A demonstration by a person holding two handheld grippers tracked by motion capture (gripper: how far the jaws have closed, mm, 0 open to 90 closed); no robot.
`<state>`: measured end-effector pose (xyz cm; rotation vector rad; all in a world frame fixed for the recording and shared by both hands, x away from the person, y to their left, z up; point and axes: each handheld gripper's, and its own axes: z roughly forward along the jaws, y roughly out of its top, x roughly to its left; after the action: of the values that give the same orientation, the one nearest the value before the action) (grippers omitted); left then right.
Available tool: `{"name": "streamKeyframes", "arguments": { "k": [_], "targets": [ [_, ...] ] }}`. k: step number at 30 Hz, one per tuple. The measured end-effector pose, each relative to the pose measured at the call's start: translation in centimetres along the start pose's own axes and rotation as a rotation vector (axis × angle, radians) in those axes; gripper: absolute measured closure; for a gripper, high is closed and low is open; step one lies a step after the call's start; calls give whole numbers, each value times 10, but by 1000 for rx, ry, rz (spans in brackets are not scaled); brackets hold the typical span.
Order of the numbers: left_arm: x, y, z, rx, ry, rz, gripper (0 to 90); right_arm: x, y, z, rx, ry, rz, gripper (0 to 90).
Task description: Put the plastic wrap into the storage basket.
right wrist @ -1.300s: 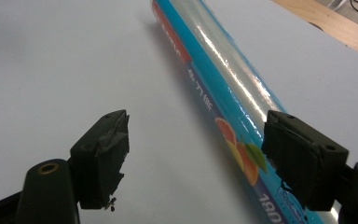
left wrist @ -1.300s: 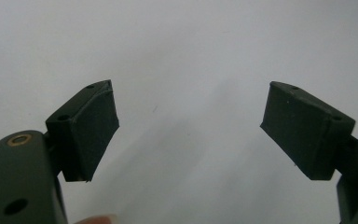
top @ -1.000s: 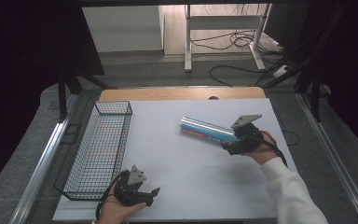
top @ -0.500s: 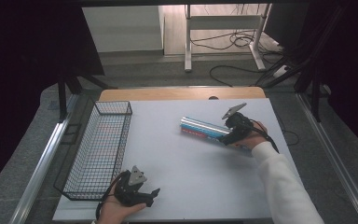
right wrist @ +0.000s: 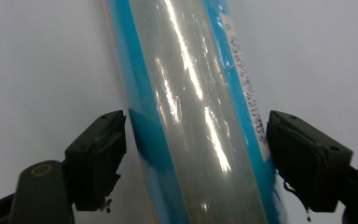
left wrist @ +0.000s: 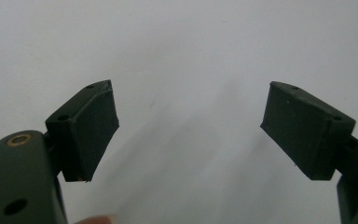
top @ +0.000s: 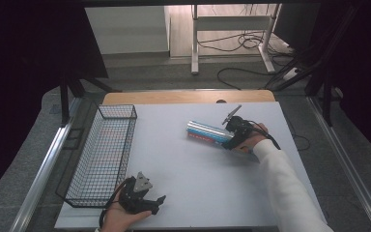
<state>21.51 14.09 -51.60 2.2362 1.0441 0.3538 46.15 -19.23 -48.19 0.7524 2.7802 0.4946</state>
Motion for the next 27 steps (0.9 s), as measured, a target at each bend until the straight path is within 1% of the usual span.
{"name": "streamKeyframes", "arguments": {
  "k": [1,2,3,4,8,11,14,15,16,17,18,19,20,22,23,24,25,26,27],
  "targets": [
    [0,0,0,2,-1,1,178,0,0,3,12,-4,-7,238],
    [0,0,0,2,-1,1,177,0,0,3,12,-4,-7,238],
    [0,0,0,2,-1,1,177,-1,0,8,35,-10,-28,259],
    [0,0,0,2,-1,1,177,-1,0,9,40,-3,-26,264],
    [0,0,0,3,-1,0,176,-2,2,9,50,4,-45,277],
    [0,0,0,4,-2,-1,176,0,6,8,76,-7,-83,288],
    [0,0,0,2,-3,-2,176,1,7,8,78,-15,-85,294],
    [1,0,0,1,-3,-4,176,1,7,7,77,-32,-76,303],
    [1,0,0,1,-3,-4,176,1,7,7,77,-32,-76,303],
    [1,0,0,0,-3,-6,176,1,7,6,77,-35,-63,309],
    [1,0,0,-1,-4,-7,176,1,7,5,73,-26,-43,316],
    [1,0,-1,0,-3,-7,176,-1,7,2,62,-9,-9,326],
    [1,0,-1,0,-3,-7,176,-1,7,0,60,-7,8,327],
    [1,0,0,0,-4,-7,176,-1,7,-3,58,-7,13,327],
    [1,0,0,0,-4,-6,176,0,8,-8,58,-9,16,328],
    [1,0,0,0,-4,-6,176,0,8,-8,58,-9,16,328],
    [1,0,0,1,-4,-1,176,1,7,-13,55,-6,29,329],
    [1,0,0,1,-4,-1,176,1,7,-13,55,-6,29,329],
    [1,1,0,1,-3,0,176,3,7,-18,52,6,40,329]
  ]
}}
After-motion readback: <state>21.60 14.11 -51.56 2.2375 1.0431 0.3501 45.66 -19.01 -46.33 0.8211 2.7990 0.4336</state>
